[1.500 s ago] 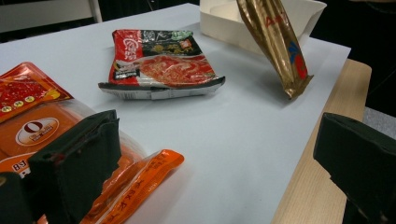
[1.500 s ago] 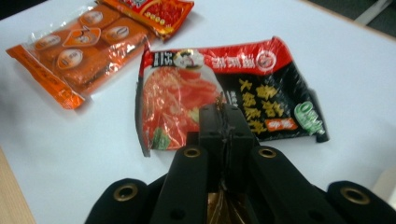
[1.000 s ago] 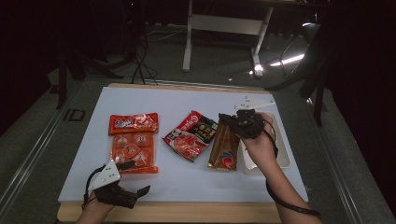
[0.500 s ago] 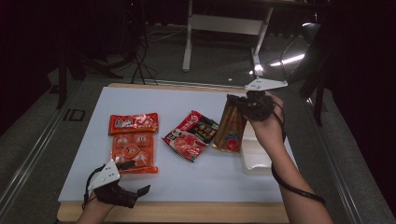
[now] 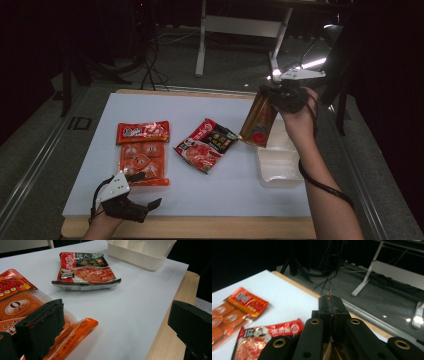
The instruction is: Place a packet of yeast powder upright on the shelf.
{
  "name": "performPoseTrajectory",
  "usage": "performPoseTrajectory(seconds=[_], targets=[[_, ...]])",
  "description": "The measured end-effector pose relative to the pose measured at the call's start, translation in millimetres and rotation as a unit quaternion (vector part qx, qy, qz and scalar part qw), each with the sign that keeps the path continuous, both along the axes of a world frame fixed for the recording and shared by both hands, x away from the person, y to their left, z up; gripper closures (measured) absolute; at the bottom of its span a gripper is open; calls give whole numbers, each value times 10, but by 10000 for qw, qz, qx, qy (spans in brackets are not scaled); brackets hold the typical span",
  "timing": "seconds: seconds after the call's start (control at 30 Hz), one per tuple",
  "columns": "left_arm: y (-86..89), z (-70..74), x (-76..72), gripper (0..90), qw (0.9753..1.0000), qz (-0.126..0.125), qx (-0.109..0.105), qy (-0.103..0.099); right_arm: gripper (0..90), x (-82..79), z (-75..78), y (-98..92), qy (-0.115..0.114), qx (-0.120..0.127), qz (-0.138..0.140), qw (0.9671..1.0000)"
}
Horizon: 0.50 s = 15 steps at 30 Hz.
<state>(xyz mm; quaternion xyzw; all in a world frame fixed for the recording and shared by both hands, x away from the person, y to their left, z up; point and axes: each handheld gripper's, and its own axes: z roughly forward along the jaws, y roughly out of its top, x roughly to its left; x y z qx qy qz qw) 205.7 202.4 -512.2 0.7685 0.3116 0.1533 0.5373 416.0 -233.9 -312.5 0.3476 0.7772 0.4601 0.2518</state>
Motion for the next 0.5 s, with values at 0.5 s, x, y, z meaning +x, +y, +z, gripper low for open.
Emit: performPoseTrajectory(seconds=[0.5], targets=[[5, -9, 5, 13, 10000, -9, 7, 39, 882, 336, -80, -270, -113, 10, -323, 9994]])
